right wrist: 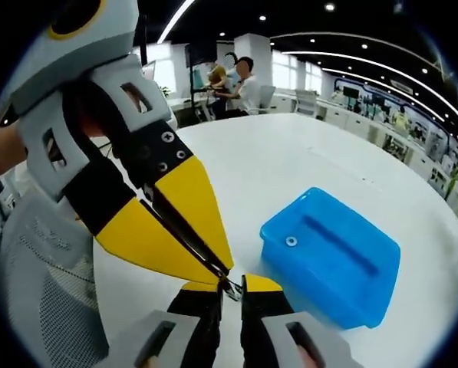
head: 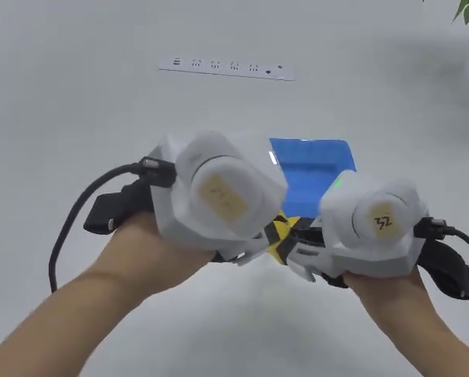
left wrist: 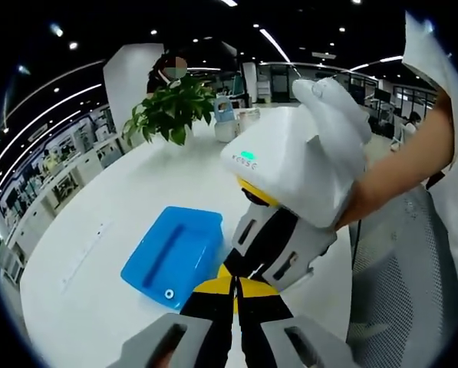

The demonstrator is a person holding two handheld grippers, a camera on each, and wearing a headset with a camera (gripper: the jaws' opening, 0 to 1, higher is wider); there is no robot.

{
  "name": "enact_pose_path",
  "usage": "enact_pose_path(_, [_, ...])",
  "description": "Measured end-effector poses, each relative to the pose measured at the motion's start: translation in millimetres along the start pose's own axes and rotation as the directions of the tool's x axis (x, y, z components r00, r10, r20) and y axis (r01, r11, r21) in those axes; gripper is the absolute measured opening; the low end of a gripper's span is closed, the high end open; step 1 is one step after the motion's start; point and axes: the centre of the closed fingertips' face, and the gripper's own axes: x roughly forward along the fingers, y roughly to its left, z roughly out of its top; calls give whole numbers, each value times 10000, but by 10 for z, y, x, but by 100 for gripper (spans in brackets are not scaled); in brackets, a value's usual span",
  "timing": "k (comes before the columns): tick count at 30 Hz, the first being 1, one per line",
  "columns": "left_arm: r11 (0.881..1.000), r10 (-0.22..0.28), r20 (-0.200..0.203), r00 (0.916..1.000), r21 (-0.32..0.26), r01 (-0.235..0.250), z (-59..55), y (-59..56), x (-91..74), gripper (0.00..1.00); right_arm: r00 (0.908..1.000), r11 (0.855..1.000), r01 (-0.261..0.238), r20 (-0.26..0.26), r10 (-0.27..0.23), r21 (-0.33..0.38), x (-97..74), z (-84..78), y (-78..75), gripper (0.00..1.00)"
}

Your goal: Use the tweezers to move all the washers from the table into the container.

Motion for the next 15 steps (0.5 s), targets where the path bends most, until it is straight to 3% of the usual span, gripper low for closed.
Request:
enact_pose_path(5, [9999,-76,-109,9999,149,77,11,-26,-19,0,9999,9998,27,-110,-29,-191,-29,-10,35,3])
enact_pose_path(15, [9997,1,126,9999,238,-4,124,-127,-177,0,9997,9951,117,-184,-136,-981,-187,79,121,3])
